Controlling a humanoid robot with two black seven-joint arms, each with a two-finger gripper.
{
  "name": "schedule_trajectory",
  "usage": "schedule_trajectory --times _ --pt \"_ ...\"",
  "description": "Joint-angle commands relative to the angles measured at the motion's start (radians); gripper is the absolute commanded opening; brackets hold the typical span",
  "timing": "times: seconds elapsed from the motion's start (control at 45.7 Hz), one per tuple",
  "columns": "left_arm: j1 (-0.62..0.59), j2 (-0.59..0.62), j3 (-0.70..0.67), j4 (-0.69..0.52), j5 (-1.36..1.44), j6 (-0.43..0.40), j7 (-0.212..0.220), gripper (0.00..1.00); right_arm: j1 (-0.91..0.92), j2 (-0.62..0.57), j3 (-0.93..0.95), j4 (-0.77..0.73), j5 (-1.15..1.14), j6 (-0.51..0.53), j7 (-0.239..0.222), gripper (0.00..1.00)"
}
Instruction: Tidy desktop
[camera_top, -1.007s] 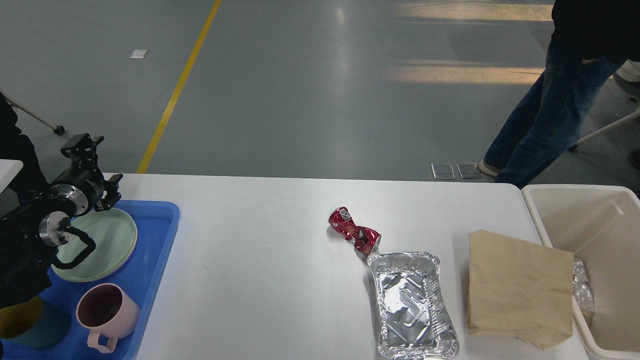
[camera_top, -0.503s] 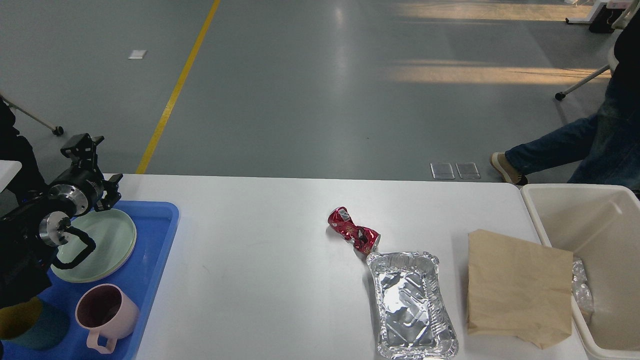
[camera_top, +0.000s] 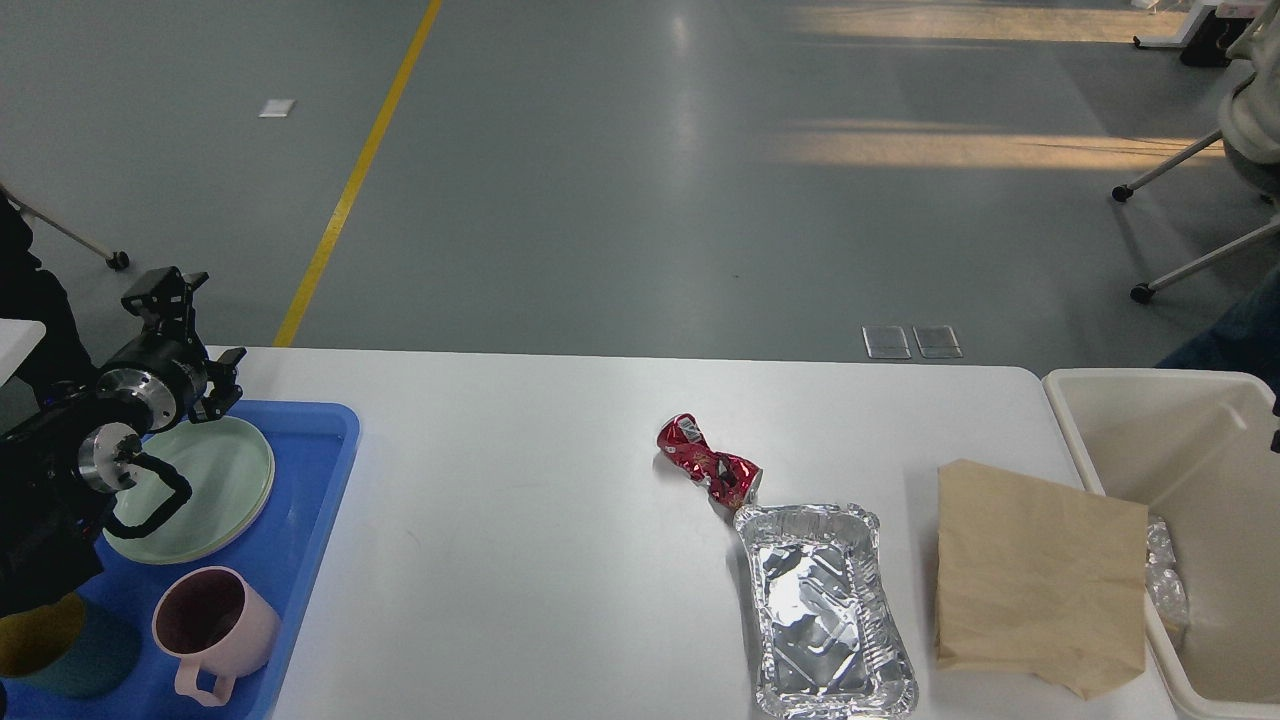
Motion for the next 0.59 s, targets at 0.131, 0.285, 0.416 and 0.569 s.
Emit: schedule_trajectory --times 0.131,0.285,0.416,0.569 --pt "0.000 0.000 0.000 0.000 0.000 0.001 0.000 0.96 -0.023 0.061 0.012 0.005 0.002 0.000 -0.001 1.00" --pt "0.000 0.000 0.000 0.000 0.000 0.000 0.000 0.96 -0.033 0.071 0.016 -0.011 0.015 0.000 -0.003 1.00" --pt "0.000 0.000 0.000 0.000 0.000 0.000 0.000 0.96 -0.081 0.097 0.029 -0.012 0.019 0.000 -0.003 1.00" --pt "0.000 0.000 0.000 0.000 0.000 0.000 0.000 0.96 -0.142 0.129 0.050 -0.012 0.021 0.000 -0.001 1.00"
